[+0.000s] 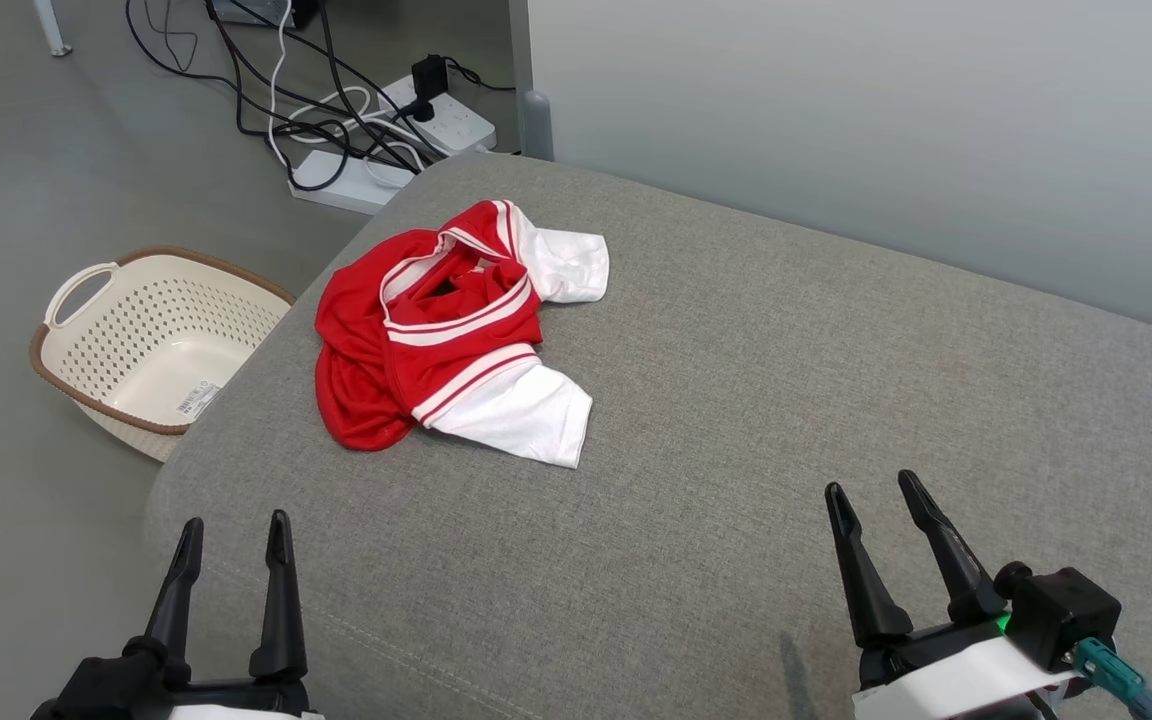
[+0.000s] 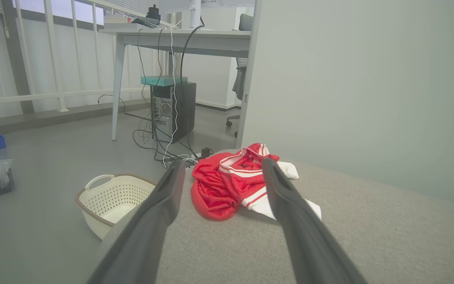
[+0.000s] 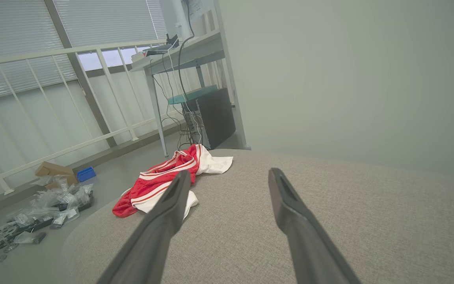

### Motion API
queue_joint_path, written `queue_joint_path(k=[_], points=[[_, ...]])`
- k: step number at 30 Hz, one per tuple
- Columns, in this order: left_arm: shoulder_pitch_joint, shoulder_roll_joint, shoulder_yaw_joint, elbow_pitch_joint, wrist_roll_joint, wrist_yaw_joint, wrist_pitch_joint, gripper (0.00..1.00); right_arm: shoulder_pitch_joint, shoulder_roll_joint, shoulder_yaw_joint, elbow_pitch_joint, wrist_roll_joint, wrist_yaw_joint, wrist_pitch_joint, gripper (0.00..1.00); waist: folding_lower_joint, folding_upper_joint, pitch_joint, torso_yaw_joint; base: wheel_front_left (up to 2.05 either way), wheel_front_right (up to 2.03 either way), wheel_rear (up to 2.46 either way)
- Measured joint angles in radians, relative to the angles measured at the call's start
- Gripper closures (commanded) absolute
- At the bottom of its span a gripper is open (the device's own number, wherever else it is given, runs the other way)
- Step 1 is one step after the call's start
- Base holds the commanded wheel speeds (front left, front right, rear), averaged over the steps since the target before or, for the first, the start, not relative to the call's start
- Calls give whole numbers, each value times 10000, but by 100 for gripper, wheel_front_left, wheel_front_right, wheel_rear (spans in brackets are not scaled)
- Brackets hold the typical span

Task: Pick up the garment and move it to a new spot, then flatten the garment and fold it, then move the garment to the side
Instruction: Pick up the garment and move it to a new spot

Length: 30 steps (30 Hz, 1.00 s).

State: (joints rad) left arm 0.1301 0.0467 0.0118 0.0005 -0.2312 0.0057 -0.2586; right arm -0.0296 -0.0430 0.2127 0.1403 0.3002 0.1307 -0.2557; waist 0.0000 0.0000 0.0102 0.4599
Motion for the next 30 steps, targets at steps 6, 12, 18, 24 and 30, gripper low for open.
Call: queue_joint_path(k=[6,12,18,24,30], points=[[0,0,-15,8,-71,0,0,0,-3,0,0,2,0,0,0,0,0,0,-18,-19,0,0,0],[1,0,-38,65,-188,-2,0,0,-4,-2,8,2,-2,0,0,0,0,0,89,-45,0,0,0],[-171,-4,-182,-19,-562,113,0,0,-109,-217,56,-4,-61,0,0,0,0,0,544,-73,0,0,0],[-693,-12,-403,-88,-1051,309,0,0,-446,-585,109,-13,-94,0,0,0,0,0,1158,-116,0,0,0],[-1566,-42,-537,161,-1419,324,0,0,-865,-953,219,-29,-96,0,0,0,1,0,1804,-205,0,0,0]])
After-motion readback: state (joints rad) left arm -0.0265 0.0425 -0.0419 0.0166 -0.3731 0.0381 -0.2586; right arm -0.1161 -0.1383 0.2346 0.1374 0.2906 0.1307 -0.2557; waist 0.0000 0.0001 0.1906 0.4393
